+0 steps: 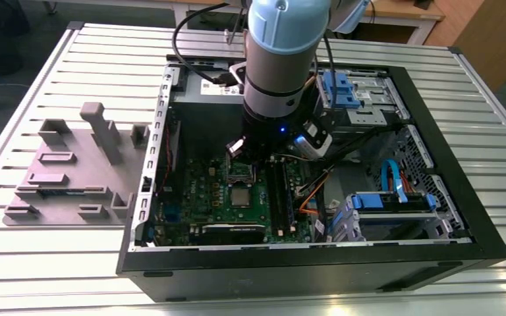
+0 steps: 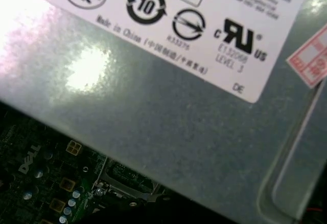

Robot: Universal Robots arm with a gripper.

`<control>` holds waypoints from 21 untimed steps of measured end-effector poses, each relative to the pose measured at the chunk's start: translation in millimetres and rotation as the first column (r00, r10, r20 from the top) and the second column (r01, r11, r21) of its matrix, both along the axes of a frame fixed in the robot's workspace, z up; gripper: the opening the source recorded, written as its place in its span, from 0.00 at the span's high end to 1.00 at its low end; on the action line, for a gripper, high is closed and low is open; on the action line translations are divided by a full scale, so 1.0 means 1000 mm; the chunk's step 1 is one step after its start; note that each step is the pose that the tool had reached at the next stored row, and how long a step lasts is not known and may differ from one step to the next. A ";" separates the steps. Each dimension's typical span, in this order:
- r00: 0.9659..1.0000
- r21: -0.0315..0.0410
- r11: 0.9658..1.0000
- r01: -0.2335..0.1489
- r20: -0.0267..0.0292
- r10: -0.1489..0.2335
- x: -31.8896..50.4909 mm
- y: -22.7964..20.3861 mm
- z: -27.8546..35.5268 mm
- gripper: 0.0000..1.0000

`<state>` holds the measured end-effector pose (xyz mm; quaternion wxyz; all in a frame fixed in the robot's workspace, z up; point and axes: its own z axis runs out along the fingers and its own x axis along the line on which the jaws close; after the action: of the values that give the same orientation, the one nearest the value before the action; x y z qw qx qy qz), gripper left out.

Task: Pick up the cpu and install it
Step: 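Close the cpu cover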

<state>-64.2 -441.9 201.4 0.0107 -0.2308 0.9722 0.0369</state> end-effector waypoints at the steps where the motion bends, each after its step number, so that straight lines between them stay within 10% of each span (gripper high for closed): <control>1: 1.000 0.000 1.000 0.000 0.000 0.000 0.0000 0.0000 0.0000 0.89; 21: 1.000 0.004 1.000 0.000 0.005 0.000 -0.0037 -0.0058 0.0073 0.89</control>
<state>-67.9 -447.7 208.7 0.0136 -0.2309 0.9721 0.0381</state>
